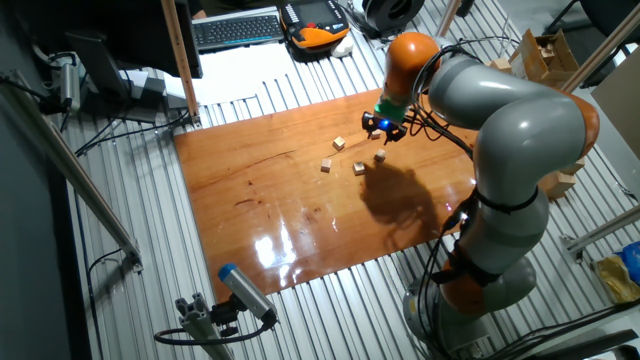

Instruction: Stack the blocks in a vertical line of five

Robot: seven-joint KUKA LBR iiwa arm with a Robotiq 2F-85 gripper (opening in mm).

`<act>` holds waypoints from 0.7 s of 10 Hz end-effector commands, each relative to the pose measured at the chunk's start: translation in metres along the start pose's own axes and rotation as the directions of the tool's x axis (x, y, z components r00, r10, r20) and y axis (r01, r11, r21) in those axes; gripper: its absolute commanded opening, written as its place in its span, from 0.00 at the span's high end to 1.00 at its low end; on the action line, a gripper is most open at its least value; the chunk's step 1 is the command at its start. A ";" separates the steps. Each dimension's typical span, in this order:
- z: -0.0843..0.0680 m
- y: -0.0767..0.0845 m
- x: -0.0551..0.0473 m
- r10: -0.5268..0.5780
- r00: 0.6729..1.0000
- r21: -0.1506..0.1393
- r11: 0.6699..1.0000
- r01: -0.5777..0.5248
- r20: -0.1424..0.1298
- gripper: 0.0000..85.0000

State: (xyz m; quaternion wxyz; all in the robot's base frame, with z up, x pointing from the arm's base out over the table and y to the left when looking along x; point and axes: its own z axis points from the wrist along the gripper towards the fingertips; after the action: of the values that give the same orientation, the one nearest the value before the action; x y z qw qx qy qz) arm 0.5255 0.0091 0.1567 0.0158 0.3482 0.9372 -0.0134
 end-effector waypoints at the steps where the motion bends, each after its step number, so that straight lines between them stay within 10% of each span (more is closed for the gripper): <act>1: 0.003 -0.001 0.000 -0.001 1.000 0.014 1.000 0.001 0.009 0.40; 7: 0.011 -0.007 -0.004 -0.029 1.000 0.002 1.000 0.029 -0.006 0.40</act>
State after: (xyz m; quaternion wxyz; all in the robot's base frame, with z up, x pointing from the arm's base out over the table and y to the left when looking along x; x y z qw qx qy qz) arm 0.5242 0.0008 0.1451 0.0123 0.3352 0.9420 -0.0135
